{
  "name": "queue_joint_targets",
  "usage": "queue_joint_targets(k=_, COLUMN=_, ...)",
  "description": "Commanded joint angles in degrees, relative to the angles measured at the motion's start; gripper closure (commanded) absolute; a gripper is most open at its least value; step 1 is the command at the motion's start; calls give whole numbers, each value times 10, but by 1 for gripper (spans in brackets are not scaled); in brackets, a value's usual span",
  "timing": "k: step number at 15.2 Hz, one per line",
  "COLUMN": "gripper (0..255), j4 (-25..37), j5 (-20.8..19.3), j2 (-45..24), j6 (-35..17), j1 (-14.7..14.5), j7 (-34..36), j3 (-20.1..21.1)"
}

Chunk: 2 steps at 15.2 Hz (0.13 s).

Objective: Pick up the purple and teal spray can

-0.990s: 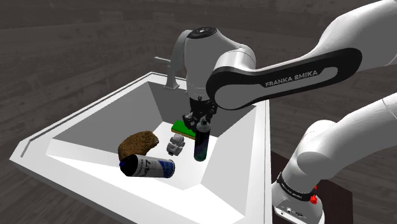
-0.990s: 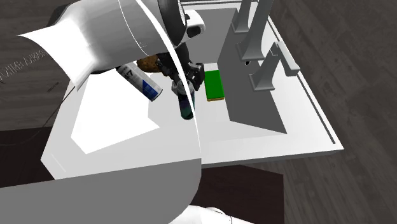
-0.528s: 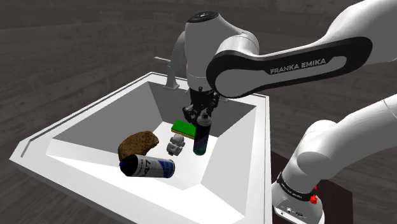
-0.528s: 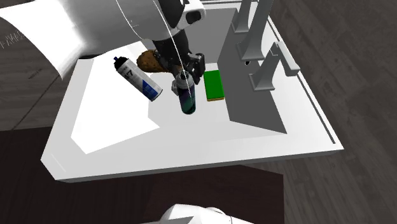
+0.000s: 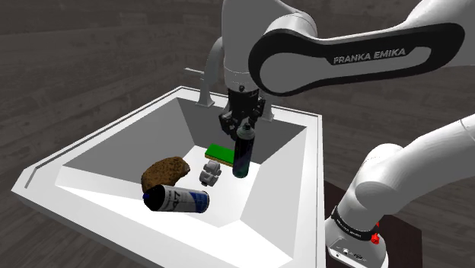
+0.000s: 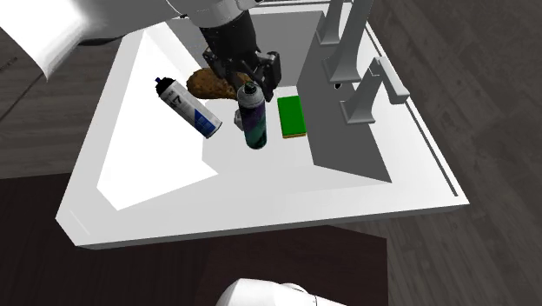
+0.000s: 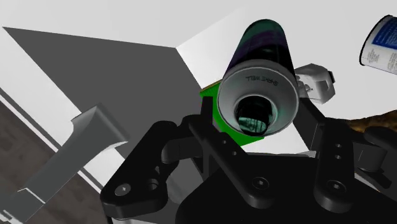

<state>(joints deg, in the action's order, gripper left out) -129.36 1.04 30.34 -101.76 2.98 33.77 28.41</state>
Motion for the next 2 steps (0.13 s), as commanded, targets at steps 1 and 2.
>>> queue_joint_targets(k=1, gripper=255, j4=11, j5=-1, j2=-1, j6=9, j1=1, j7=-1, j3=-1)
queue_joint_targets(k=2, gripper=255, j4=11, j5=-1, j2=-1, j6=9, j1=1, j7=-1, j3=-1)
